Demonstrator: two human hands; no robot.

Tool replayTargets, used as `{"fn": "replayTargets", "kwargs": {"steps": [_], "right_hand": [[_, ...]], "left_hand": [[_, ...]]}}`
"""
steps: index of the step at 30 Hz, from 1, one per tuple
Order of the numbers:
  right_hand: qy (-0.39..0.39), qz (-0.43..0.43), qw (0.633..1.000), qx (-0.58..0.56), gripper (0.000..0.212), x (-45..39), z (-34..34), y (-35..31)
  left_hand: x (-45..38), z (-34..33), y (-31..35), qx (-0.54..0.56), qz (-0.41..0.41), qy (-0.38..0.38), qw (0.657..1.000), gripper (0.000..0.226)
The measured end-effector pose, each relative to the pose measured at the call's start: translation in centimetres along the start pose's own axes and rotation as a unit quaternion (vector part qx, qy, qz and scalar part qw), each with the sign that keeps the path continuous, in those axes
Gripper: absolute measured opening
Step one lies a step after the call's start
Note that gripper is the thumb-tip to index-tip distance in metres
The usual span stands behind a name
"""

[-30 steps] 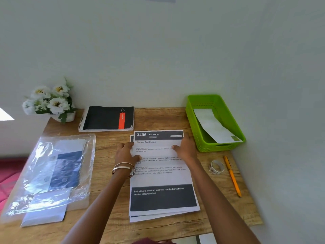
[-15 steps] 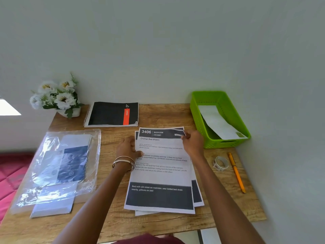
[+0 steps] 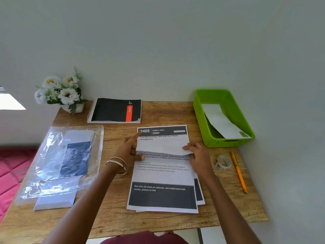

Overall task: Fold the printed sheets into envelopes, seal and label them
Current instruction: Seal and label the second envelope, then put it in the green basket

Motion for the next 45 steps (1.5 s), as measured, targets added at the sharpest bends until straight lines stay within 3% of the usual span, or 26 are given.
{"fn": "replayTargets", "kwargs": {"steps": [2, 5, 8, 11, 13, 18, 26, 30, 34, 37, 39, 45], "right_hand": [[-0.054, 0.003, 0.998, 0.037, 0.051, 0.2, -1.1, -0.1], [-0.126, -0.015, 0.981, 0.145, 0.064, 0.6, -1.7, -0.4], [-0.123, -0.019, 0.962, 0.242, 0.059, 0.2, -0.9, -1.7], [-0.098, -0.002, 0.975, 0.197, 0.056, -0.3, -1.0, -4.1], [-0.128, 0.055, 0.980, 0.143, 0.054, -0.5, -2.8, -6.8], [-0.232, 0.177, 0.941, 0.169, 0.057, 0.3, -8.7, -10.4], [-0.192, 0.024, 0.953, 0.234, 0.056, 1.5, -4.6, -0.3], [-0.194, 0.007, 0.944, 0.267, 0.057, 1.8, -3.8, 1.2], [-0.175, 0.012, 0.965, 0.193, 0.056, 1.6, -3.6, 0.7], [-0.086, 0.008, 0.996, 0.015, 0.049, 2.5, -1.1, 0.0], [-0.045, 0.000, 0.996, -0.083, 0.037, 3.7, 1.0, -0.1], [-0.193, 0.044, 0.977, -0.083, 0.037, 8.7, 2.4, 0.3]], "left_hand": [[0.4, -0.2, -0.2, 0.028, 0.005, -0.015, 0.999, 0.073], [0.6, -0.6, -0.3, 0.035, -0.004, 0.029, 0.999, 0.039], [0.6, -0.8, -0.2, -0.002, -0.008, 0.103, 0.995, 0.027], [0.5, -1.1, -0.3, -0.035, -0.008, 0.136, 0.990, 0.030], [0.3, -1.2, -0.4, -0.041, -0.004, 0.138, 0.990, 0.032], [0.0, -1.1, -0.5, -0.051, 0.007, 0.147, 0.988, 0.039], [-0.3, -1.0, -0.8, -0.068, 0.040, 0.147, 0.986, 0.049], [-0.4, -1.1, -0.7, -0.072, 0.049, 0.142, 0.986, 0.051], [-0.2, -1.3, -0.4, -0.087, 0.041, 0.144, 0.985, 0.050], [-0.1, -1.5, -0.4, -0.074, 0.025, 0.153, 0.985, 0.047], [0.0, -1.5, -0.5, -0.066, 0.026, 0.158, 0.985, 0.046], [0.1, -2.1, 0.1, -0.114, -0.008, 0.151, 0.982, 0.037]]}}
Point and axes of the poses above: each hand's wrist, its own x-axis away from the middle knuckle, its own z-axis out of the back of the hand, y = z × x, the point moved 7 cm from there along -x, towards the middle knuckle, and after that the axes turned 10 degrees about x, right-handed, at the moved point
